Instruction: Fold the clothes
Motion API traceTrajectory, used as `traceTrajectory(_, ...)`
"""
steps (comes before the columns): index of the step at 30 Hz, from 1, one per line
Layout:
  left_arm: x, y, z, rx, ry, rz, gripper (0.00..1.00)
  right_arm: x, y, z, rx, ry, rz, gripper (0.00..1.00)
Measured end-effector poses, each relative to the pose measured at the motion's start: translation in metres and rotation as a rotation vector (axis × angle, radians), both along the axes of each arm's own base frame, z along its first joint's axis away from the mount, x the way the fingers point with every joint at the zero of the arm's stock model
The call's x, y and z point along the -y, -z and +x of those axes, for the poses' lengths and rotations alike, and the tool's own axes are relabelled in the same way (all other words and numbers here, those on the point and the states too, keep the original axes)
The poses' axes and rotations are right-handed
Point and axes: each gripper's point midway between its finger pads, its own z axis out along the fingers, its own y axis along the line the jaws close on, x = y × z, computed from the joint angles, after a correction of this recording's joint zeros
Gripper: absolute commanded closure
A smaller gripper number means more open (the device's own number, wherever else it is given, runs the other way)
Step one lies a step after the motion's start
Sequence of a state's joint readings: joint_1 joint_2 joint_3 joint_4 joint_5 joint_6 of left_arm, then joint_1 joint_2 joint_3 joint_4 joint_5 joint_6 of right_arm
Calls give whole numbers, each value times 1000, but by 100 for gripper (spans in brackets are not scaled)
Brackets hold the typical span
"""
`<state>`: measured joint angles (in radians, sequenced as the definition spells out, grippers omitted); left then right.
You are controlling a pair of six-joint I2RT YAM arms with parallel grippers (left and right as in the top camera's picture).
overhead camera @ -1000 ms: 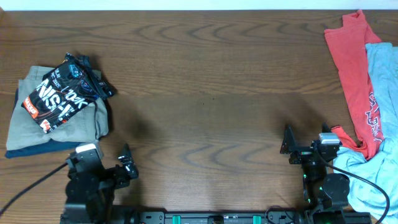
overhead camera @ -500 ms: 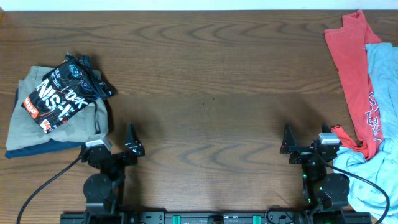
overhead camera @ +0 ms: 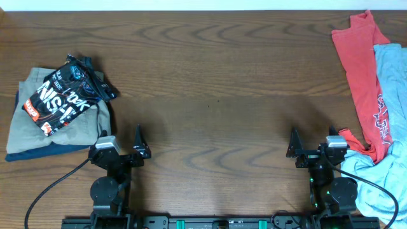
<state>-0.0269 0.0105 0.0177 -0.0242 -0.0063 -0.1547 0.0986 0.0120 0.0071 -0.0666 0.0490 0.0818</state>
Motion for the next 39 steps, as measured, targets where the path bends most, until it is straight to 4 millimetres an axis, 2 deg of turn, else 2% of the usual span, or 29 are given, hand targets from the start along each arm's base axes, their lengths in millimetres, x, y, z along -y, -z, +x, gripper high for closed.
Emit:
traceTrajectory(20,1,0,0,-1,5,10,2,0,0,0,0,0,0,1)
traceTrajectory(39,14,0,0,-1,106,246,2,0,0,0,0,0,0,1)
